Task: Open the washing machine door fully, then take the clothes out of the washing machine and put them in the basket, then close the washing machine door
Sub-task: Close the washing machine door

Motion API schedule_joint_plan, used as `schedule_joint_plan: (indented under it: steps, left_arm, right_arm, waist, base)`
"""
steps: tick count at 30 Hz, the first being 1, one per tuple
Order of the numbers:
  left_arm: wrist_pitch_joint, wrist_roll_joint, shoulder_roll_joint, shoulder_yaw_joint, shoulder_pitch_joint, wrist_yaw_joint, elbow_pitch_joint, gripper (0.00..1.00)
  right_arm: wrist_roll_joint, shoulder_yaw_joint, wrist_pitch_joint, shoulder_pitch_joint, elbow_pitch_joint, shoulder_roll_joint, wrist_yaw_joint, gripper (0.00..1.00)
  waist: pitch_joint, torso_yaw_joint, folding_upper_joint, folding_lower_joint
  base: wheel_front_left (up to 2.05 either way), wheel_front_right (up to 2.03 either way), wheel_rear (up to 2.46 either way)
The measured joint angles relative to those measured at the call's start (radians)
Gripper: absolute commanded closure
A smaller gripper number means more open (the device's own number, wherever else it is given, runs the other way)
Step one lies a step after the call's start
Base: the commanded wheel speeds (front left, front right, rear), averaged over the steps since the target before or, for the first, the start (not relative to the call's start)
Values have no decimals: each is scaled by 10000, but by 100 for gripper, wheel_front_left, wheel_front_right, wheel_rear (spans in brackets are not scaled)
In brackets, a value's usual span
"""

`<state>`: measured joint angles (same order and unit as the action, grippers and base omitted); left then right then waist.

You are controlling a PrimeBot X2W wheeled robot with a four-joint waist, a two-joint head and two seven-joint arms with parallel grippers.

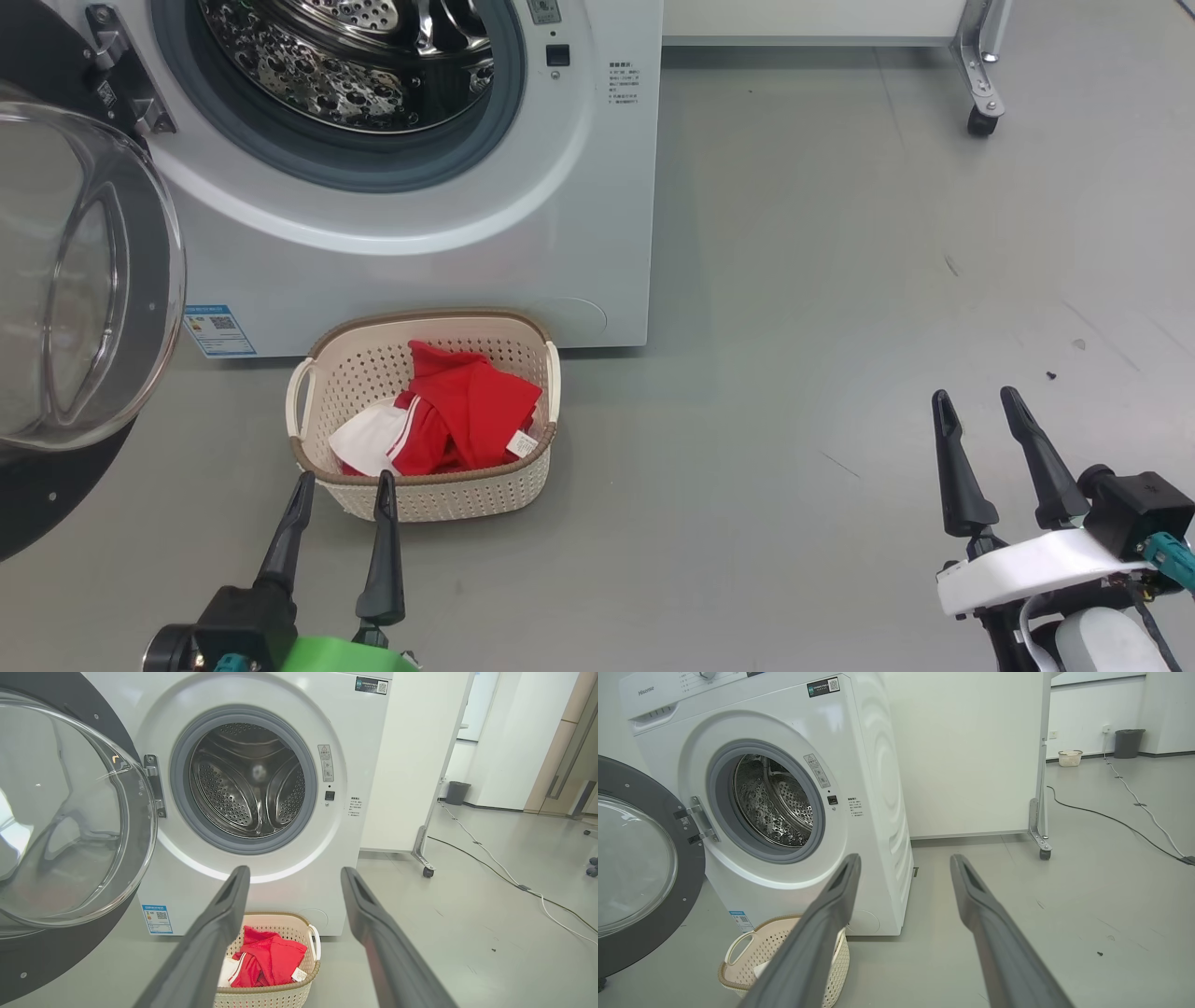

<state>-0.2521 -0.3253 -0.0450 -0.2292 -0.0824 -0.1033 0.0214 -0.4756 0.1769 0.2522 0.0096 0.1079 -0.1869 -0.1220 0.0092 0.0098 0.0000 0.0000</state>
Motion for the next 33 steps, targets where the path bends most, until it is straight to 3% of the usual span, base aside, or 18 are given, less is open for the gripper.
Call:
schedule_joint_plan:
  steps: [19, 33]
  left_arm:
    - [0, -2, 0, -242, -20, 2, 13, 0]
    - [0, -105, -2, -617, -12, 0, -13, 0]
  right_arm:
    - [0, -104, 0, 18, -163, -56, 0, 0]
    - [-75, -209, 0, 196, -639, -362, 0, 0]
  waist:
    - [202, 231, 0, 0]
    - [727, 1369, 0, 0]
  base:
    - [0, 0, 0]
    - [0, 0, 0]
